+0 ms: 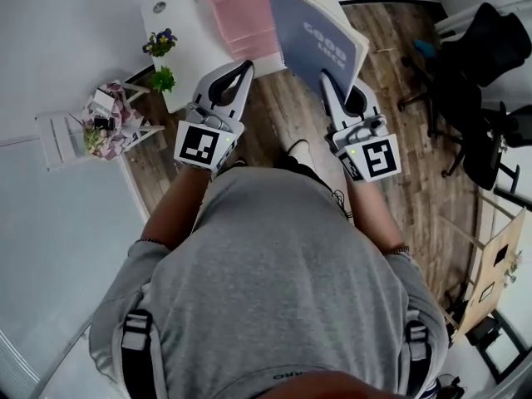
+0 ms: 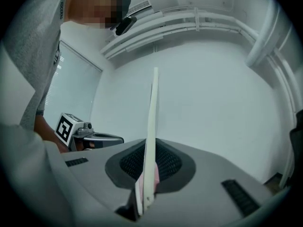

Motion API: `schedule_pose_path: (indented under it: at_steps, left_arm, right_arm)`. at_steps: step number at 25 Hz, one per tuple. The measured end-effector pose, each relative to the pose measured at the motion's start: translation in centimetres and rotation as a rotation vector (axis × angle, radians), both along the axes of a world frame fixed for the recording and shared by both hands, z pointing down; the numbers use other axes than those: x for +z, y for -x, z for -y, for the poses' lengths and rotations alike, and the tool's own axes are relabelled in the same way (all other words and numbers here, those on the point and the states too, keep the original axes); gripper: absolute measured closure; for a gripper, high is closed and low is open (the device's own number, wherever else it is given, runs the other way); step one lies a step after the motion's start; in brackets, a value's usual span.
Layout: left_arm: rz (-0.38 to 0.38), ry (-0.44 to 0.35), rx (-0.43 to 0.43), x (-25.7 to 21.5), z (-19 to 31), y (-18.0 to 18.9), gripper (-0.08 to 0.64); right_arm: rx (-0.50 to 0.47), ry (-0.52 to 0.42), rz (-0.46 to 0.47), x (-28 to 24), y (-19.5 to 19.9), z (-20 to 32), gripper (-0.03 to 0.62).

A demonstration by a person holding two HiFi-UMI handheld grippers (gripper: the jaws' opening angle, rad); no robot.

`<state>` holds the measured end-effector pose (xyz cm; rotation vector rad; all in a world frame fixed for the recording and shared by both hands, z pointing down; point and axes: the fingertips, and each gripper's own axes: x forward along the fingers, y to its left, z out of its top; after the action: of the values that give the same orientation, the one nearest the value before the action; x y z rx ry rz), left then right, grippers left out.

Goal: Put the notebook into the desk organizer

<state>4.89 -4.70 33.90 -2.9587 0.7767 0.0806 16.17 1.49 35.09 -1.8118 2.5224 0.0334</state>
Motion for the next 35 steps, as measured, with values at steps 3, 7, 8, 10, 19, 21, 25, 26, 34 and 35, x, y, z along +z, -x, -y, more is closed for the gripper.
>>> schedule_pose_path:
  at_steps: [3, 7, 8, 10, 19, 21, 25, 26, 34, 35]
  left_arm:
    - [-0.003, 0.0, -0.055, -0.3, 0.2, -1.1, 0.541]
    - [-0.015, -0.016, -0.128, -0.8, 0.7, -2.0, 0.541]
    - [-0.012, -0.017, -0.143, -0.8, 0.8, -2.1, 0.541]
    - [-0.006, -0.015, -0.167, -0.6, 1.0, -2.1, 0.541]
    - [0.007, -0.007, -0.238, 0.4, 4.4, -1.9, 0.541]
    - [0.022, -0.006, -0.246, 0.8, 5.8, -1.5, 0.541]
    - [-0.016, -0.031, -0.256, -0.3, 9.1, -1.6, 0.541]
    - [-0.023, -0.033, -0.258, -0.5, 10.0, -1.5, 0.541]
    - [-0.054, -0.034, -0.264, -0.9, 16.4, -0.5, 0.541]
    - [-0.056, -0.032, -0.262, -0.9, 17.2, -0.2, 0.541]
  right_arm:
    - [-0.054, -0.002, 0.004, 0.0, -1.5, 0.7, 0.554]
    - [-0.112, -0.006, 0.013, 0.0, -3.0, 1.7, 0.554]
    - [-0.123, -0.005, 0.018, 0.0, -3.3, 1.9, 0.554]
    - [-0.143, -0.003, 0.026, 0.2, -3.6, 2.4, 0.554]
    - [-0.225, 0.006, 0.028, 0.2, -3.7, 6.6, 0.554]
    - [-0.24, 0.008, 0.024, 0.1, -3.3, 7.9, 0.554]
    - [-0.261, 0.009, 0.016, -0.4, -3.0, 11.1, 0.554]
    - [-0.265, 0.008, 0.015, -0.5, -2.9, 12.0, 0.554]
    - [-0.293, 0.015, 0.023, -1.1, -1.3, 19.1, 0.554]
    - [-0.296, 0.017, 0.025, -1.2, -1.0, 19.9, 0.554]
